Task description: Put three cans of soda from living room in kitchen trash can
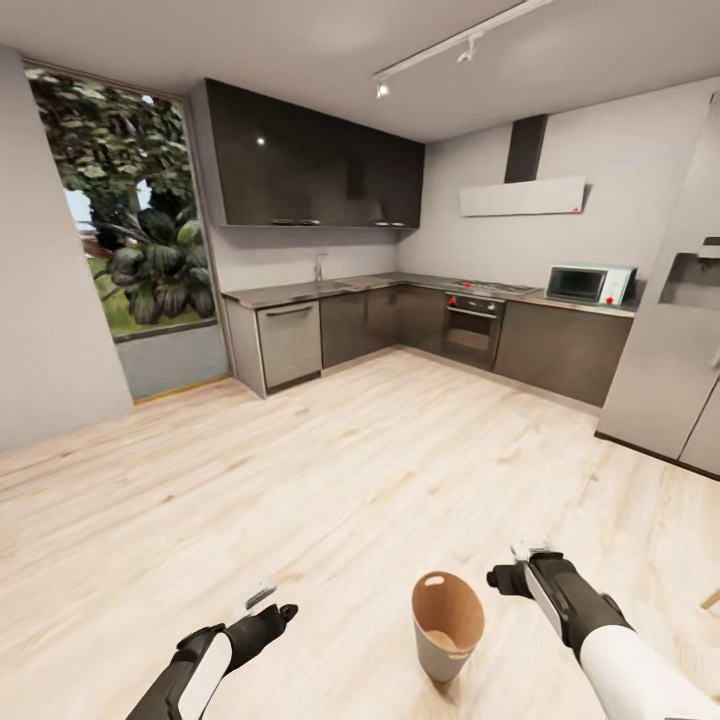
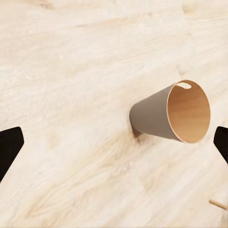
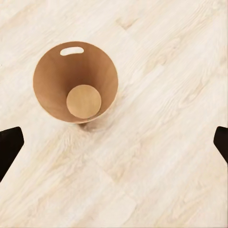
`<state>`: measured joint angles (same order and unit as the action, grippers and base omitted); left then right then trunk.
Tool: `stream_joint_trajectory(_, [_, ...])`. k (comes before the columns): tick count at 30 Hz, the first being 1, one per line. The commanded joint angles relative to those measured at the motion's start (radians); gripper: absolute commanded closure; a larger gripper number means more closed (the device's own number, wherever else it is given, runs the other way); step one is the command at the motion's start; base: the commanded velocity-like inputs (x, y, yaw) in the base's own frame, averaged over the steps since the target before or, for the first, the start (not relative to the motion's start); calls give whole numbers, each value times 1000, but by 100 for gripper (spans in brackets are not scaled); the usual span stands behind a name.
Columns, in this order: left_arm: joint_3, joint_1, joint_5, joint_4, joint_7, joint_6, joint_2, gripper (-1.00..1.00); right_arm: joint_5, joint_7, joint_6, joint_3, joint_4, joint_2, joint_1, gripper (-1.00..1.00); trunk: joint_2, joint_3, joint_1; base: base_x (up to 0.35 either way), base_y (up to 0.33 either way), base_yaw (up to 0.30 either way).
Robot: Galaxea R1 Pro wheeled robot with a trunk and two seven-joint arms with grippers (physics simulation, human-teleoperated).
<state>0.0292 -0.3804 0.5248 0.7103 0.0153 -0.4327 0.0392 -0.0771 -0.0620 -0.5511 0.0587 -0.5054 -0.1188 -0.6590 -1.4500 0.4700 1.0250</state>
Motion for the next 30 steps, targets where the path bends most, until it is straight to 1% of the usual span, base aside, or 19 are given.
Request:
stream_joint_trajectory(1, [0,0,0,0,1,0,0,-100,0,-20,7,0,-27,-4,20,-100,0,0,0,349,0,0])
stream_joint_trajectory(4, [0,0,0,0,0,0,1,-100,0,-50,-4,1,-95,-9,61,-100,0,0,0,349,0,0])
stream_joint_trajectory(6, [0,0,0,0,-1,0,1,-100,0,-59,-45,1,-143,-10,83,-100,0,0,0,349,0,0])
stream_joint_trajectory(8, [0,0,0,0,-2,0,1,-100,1,-73,-133,3,-198,-18,110,-100,0,0,0,349,0,0])
stream_joint_trajectory(9, [0,0,0,0,-2,0,1,-100,1,-79,-148,4,-205,-22,115,-100,0,0,0,349,0,0])
stream_joint_trajectory(12, [0,0,0,0,-2,0,1,-100,1,-100,-189,6,-205,-46,128,-100,0,0,0,349,0,0])
stream_joint_trajectory(16, [0,0,0,0,0,0,1,-100,2,-108,-201,8,-168,-59,129,-100,0,0,0,317,0,0])
stream_joint_trajectory(17, [1,0,2,7,-3,-6,8,-100,1,-102,-204,22,-160,-60,127,-100,0,0,0,92,0,0])
stream_joint_trajectory(18, [6,0,11,10,-13,-23,10,-100,1,-103,-204,37,-157,-60,127,-100,0,0,0,59,0,0])
stream_joint_trajectory(19, [17,0,35,14,-21,-52,11,-100,1,-105,-204,51,-155,-60,127,-100,-7,3,4,38,0,0])
stream_joint_trajectory(20, [31,1,79,40,-31,-111,7,-100,0,-108,-202,68,-152,-60,127,-100,-14,6,8,12,0,0])
stream_joint_trajectory(23, [36,1,92,59,-43,-132,3,-100,0,-110,-201,74,-150,-59,127,-100,-35,16,19,5,0,0])
stream_joint_trajectory(24, [37,1,92,60,-55,-135,3,-100,1,-110,-202,74,-150,-59,127,-100,-42,19,23,2,0,0])
stream_joint_trajectory(26, [44,0,102,61,-118,-141,3,-100,0,-107,-202,75,-151,-55,127,-100,-56,25,31,1,0,0])
stream_joint_trajectory(27, [45,0,104,61,-136,-142,3,-100,0,-107,-202,75,-151,-54,127,-100,-63,28,35,0,0,0])
stream_joint_trajectory(28, [48,0,110,64,-201,-143,9,-100,-3,-106,-203,74,-151,-53,127,-100,-70,31,38,0,0,0])
stream_joint_trajectory(30, [49,0,112,69,-212,-144,11,-100,-1,-107,-204,75,-151,-55,127,-100,-84,38,46,0,0,0])
